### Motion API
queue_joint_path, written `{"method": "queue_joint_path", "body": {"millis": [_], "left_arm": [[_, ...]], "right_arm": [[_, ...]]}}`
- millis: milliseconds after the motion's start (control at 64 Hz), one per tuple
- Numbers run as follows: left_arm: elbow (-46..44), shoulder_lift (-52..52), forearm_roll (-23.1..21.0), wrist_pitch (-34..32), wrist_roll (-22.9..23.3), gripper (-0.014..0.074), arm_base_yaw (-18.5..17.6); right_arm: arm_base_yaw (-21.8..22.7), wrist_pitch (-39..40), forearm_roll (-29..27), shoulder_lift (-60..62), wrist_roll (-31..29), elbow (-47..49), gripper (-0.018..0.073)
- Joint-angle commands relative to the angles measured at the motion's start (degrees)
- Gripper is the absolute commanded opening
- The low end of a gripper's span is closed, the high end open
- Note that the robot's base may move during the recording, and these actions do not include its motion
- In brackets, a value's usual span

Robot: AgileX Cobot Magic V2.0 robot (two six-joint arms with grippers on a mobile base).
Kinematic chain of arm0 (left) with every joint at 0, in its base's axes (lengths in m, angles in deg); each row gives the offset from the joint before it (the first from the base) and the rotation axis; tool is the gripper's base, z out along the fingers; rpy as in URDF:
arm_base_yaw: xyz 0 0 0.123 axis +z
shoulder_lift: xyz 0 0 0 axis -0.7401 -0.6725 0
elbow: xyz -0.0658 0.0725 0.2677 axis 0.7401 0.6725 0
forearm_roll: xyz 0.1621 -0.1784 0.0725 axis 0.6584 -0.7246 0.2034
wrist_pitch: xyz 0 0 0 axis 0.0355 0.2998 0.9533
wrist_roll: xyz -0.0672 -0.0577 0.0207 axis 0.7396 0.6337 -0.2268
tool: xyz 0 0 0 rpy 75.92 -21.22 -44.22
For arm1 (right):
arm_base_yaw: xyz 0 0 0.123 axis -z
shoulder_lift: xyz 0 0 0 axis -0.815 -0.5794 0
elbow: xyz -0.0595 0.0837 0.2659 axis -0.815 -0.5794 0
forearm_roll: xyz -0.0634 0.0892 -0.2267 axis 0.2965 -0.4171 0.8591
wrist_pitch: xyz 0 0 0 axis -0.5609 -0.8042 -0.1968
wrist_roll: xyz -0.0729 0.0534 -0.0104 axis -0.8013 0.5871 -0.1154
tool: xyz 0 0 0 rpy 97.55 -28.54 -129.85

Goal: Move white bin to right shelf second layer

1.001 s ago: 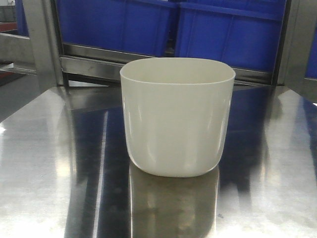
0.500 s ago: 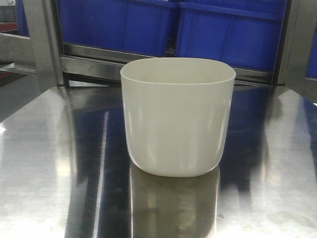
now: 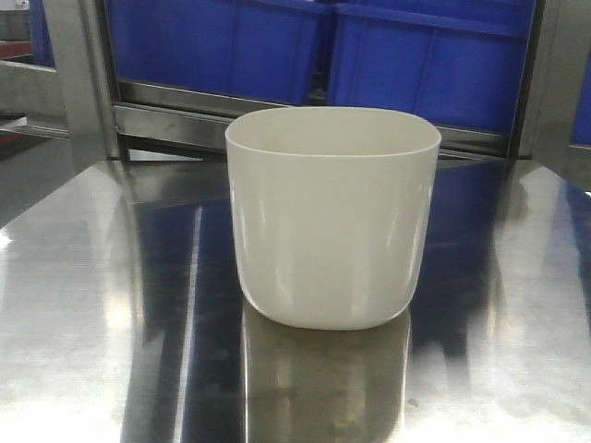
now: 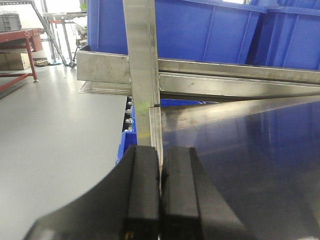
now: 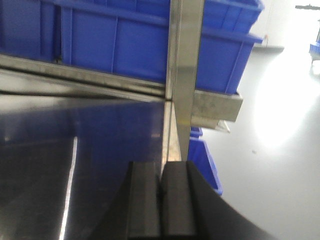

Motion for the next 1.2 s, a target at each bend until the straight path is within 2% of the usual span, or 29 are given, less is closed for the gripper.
{"method": "queue_joint_path", "body": {"millis": [0, 141, 344, 453, 625, 860, 1126, 1188], "left_arm": [[2.1, 0.8, -0.3, -4.9, 0.2, 0.0085, -0.2], [2.1, 0.8, -0.3, -4.9, 0.2, 0.0085, -0.2], [2.1, 0.8, -0.3, -4.9, 0.2, 0.0085, -0.2], [2.1, 0.8, -0.3, -4.9, 0.2, 0.0085, -0.2], [2.1, 0.8, -0.3, -4.9, 0.2, 0.0085, -0.2], [2.1, 0.8, -0.3, -4.9, 0.2, 0.0085, -0.2], [2.1, 0.8, -0.3, -4.9, 0.2, 0.0085, -0.2], [2.1, 0.8, -0.3, -4.9, 0.2, 0.0085, -0.2]], "right_arm": [[0.2, 6.2, 0.6, -5.0, 0.2, 4.8, 0.0056], [-1.0, 5.7, 0.8, -11.1, 0.2, 11.2, 0.0056], [-3.4, 0.6, 0.6, -20.7, 0.6, 23.8, 0.0056], [-4.8, -5.3, -1.1, -26.4, 2.8, 31.1, 0.0056], [-7.4, -17.9, -3.5, -36.1, 2.9, 41.6, 0.0056], [-16.3, -30.8, -3.9, -49.3, 2.9, 53.1, 0.0056], [-25.2, -35.6, -5.4, -59.0, 2.9, 61.5, 0.0064], [-26.9, -36.2, -5.4, -60.5, 2.9, 63.0, 0.0117]]}}
